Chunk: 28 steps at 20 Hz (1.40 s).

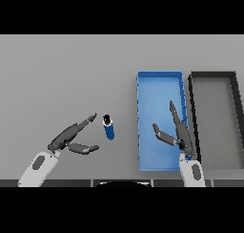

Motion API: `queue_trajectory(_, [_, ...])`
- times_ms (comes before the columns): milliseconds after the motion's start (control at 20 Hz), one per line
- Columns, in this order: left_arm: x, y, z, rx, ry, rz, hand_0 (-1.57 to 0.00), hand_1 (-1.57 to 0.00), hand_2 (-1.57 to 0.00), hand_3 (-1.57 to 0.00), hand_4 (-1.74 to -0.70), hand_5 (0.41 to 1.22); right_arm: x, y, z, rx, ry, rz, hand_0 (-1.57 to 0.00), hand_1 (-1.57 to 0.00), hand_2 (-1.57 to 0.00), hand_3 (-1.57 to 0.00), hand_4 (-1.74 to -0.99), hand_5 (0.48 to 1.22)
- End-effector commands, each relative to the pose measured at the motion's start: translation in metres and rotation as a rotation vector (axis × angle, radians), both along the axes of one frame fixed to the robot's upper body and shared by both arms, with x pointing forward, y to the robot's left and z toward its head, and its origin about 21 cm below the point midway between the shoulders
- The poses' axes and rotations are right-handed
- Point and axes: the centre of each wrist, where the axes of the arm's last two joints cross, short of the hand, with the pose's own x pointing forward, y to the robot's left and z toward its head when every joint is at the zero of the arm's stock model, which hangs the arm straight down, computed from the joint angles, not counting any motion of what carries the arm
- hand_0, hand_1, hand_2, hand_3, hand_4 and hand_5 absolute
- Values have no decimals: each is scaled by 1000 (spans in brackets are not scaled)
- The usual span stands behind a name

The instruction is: Pick up the blue pipe and place it into the blue bin.

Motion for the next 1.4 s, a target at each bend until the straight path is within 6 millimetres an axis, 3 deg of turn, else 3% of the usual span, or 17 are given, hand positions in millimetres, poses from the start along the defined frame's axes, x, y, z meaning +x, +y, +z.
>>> queue_trajectory(0, [2,-6,-3,-4,9,-4,1,1,1,1,-1189,463,-1,-1,1,2,2,4,1,1,1,1,-1228,621])
queue_trajectory(300, [11,-42,-30,-37,81,-27,1,1,1,1,-1189,469,-3,3,1,11,-5,-5,1,1,1,1,-1218,612])
queue_trajectory(550, [26,-64,-35,-8,48,-53,1,1,1,1,-1131,462,-4,-2,3,1,-3,-21,1,1,1,1,-1201,605])
queue_trajectory(750, [32,-83,-40,-115,65,-80,1,1,-1,1,-1215,533,-7,-4,-2,23,7,-13,1,1,1,1,-1206,606])
queue_trajectory(850, [36,-88,-41,-143,64,-66,1,-40,-110,-43,-1267,585,-6,-1,-2,5,8,-13,1,1,1,1,-1196,603])
queue_trajectory(900, [34,-87,-42,-155,60,-60,-34,-141,-224,-115,-1292,617,-7,-4,-2,-1,5,-10,1,1,1,1,-1196,605])
queue_trajectory(950, [35,-88,-43,-153,68,-48,-100,-265,-357,-215,-1317,651,-5,-5,-2,10,13,-19,1,1,1,1,-1198,605])
queue_trajectory(1050, [34,-98,-47,-192,105,-30,-504,-677,-733,-703,-1416,856,-4,-5,-1,14,12,-24,1,1,1,1,-1196,604])
queue_trajectory(1150, [32,-102,-44,-176,94,-51,-888,-999,-1035,-1009,-1526,988,-4,-3,0,20,7,-17,1,1,1,1,-1195,604])
queue_trajectory(1350, [22,-109,-51,-213,27,-83,-1291,-1337,-1351,-1272,-1647,1125,-2,-6,3,15,1,-18,1,1,1,1,-1191,602])
